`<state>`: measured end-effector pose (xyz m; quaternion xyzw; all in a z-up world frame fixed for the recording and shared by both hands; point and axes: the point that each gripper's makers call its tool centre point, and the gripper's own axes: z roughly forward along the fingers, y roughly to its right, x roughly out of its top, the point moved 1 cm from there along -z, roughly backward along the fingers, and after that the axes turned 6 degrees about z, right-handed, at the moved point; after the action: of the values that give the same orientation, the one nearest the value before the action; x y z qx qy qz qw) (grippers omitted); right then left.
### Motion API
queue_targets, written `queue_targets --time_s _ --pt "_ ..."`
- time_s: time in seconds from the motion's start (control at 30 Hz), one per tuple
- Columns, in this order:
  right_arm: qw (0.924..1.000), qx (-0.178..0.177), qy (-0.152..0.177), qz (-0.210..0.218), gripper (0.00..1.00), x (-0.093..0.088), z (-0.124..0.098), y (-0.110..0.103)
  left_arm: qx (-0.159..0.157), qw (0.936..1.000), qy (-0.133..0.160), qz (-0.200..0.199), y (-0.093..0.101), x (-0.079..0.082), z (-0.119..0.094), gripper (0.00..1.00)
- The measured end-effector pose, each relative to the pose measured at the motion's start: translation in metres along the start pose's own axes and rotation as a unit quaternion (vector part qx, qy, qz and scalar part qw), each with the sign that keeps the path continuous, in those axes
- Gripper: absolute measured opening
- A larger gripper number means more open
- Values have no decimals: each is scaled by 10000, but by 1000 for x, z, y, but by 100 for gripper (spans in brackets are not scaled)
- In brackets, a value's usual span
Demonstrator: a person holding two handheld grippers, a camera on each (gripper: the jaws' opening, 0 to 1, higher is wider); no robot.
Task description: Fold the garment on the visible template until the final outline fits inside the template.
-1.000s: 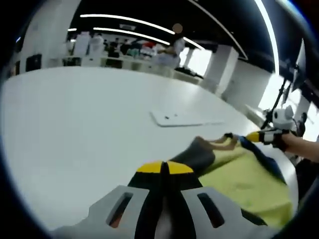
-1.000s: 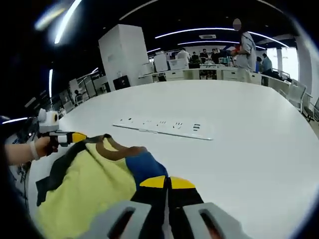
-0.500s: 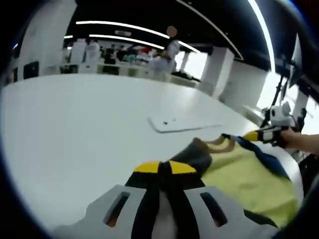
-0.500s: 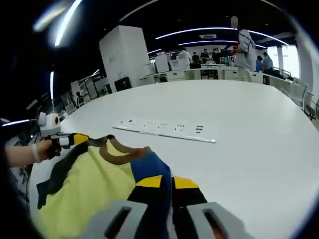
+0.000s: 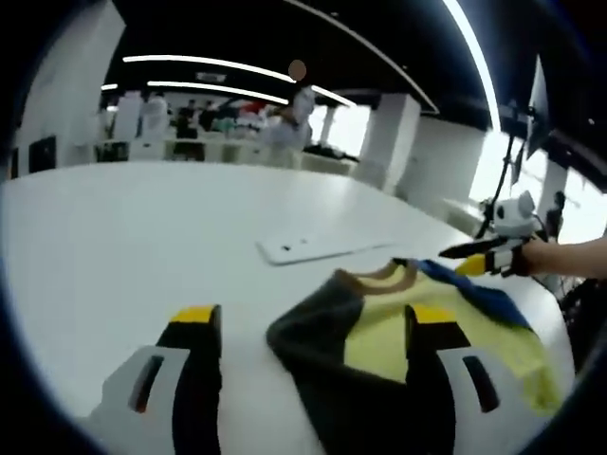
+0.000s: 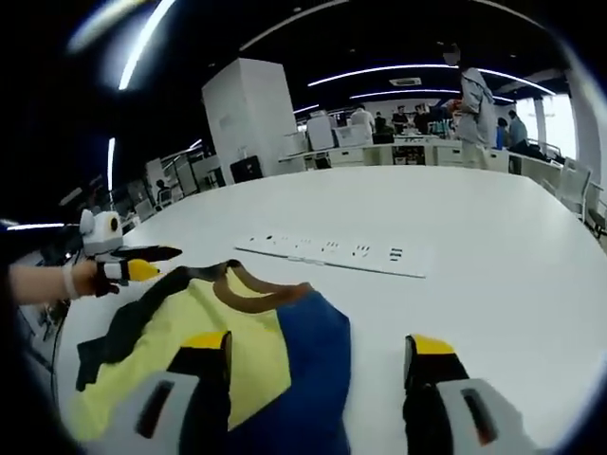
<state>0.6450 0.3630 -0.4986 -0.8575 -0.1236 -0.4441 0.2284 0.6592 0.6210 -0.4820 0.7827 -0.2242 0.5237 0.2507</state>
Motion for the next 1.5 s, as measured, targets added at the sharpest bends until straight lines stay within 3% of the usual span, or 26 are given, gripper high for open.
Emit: queue_targets --time_s 0.23,0.33,0.7,1.1,1.3,1.43,1.5 --pt "9999 99 17 -18 88 -6 -17 -13 -246 9997 42 80 21 5 -12 99" --pt "9999 127 -1 -90 92 -10 -25 -19 -376 9992 -19 138 30 6 -20 99" --pt "9999 65 78 -20 86 -27 -71 -36 -472 9987 149 106 55 16 -60 98" --pt "9997 22 175 185 80 -55 -122 -57 -436 9988 227 -1 75 3 -113 95" --pt "9994 75 182 297 70 -70 -144 -75 -406 9986 310 -109 87 -2 -136 93" --pt "9953 378 260 850 52 -81 -158 -100 -429 9981 378 -218 97 -6 -148 93" --pt "9923 444 272 1119 49 -89 -163 -109 -443 9980 389 -237 101 -9 -153 92"
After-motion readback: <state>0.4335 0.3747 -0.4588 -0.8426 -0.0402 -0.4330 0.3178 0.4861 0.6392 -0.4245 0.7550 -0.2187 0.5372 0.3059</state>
